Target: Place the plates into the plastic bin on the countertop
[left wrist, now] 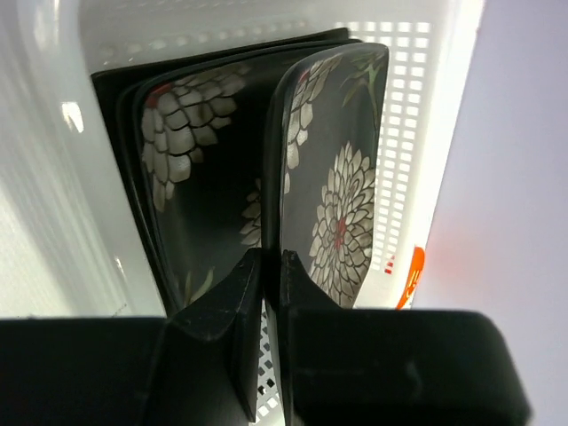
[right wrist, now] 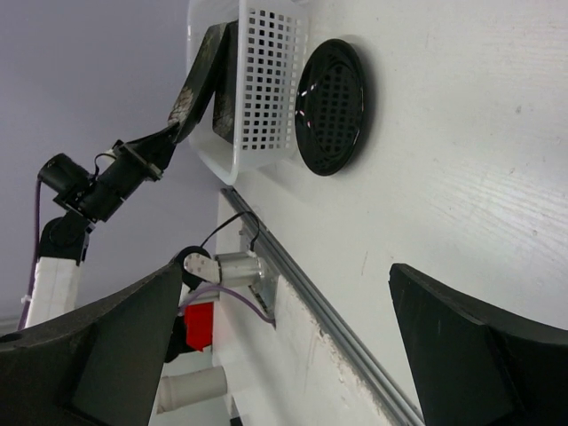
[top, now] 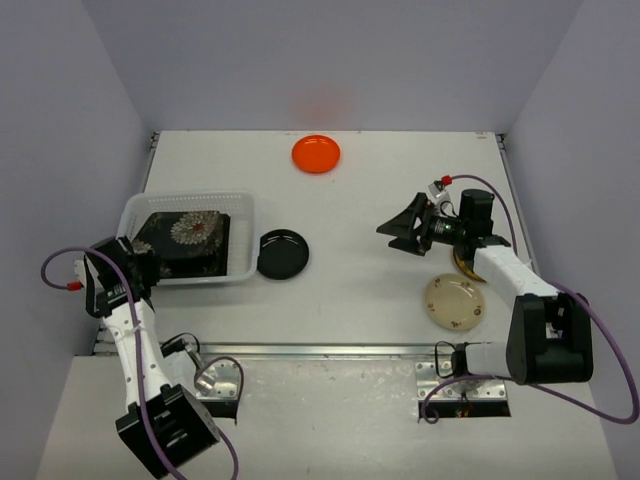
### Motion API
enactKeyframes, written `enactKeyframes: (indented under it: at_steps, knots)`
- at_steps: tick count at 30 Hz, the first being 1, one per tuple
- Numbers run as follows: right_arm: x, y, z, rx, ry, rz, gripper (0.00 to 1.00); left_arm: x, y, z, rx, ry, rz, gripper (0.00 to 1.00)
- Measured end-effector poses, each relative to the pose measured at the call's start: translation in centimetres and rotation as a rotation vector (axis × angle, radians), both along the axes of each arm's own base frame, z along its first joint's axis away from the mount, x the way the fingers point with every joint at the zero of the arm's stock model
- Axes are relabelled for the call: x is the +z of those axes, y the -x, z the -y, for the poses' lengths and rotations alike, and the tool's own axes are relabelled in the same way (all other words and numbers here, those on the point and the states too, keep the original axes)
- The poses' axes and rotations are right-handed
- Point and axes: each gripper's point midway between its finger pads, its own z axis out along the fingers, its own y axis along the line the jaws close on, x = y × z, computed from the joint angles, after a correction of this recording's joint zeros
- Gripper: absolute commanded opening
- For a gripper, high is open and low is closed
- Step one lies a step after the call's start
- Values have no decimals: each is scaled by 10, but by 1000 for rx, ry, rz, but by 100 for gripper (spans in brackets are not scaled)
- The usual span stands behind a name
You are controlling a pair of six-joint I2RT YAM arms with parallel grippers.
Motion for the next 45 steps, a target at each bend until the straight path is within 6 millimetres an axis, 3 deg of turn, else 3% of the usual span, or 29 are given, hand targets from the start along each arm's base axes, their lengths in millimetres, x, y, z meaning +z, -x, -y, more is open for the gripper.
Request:
enactKeyframes:
  at_steps: [9, 13, 14, 16, 18, 21, 25, 30, 34, 37, 39, 45]
  knots:
    - [1, 3, -1, 15, -17, 10, 99, -24, -3, -5, 88, 55, 12, 1]
    - [0, 4, -2, 16, -22, 13, 99, -28, -9, -5, 82, 56, 29, 30]
    - [0, 5, -2, 16, -22, 11, 99, -28, -12, -5, 79, 59, 37, 42]
    - [-2, 6, -2, 16, -22, 7, 99, -27, -14, -6, 73, 54, 41, 58]
    - [-3, 6, -2, 16, -22, 5, 99, -26, -15, -6, 68, 45, 47, 84]
    - [-5, 6, -4, 19, -11, 8, 99, -14, -16, -8, 61, 13, 71, 100]
    - [-19, 9, -26, 76, 44, -8, 99, 22, -13, -6, 45, -50, 135, 100]
    - [-49, 19, -85, 220, 144, -46, 99, 87, -5, -1, 1, -181, 244, 100]
    - [-84, 15, -121, 281, 225, -86, 95, 117, -3, 17, -129, -272, 302, 100]
    - [-118, 9, -141, 296, 279, -124, 87, 125, -9, 38, -311, -326, 324, 100]
    - [-135, 5, -149, 299, 289, -160, 74, 123, -13, 52, -430, -364, 313, 100]
    - [-148, -28, -180, 258, 250, -136, 45, 112, -8, 89, -669, -478, 304, 100]
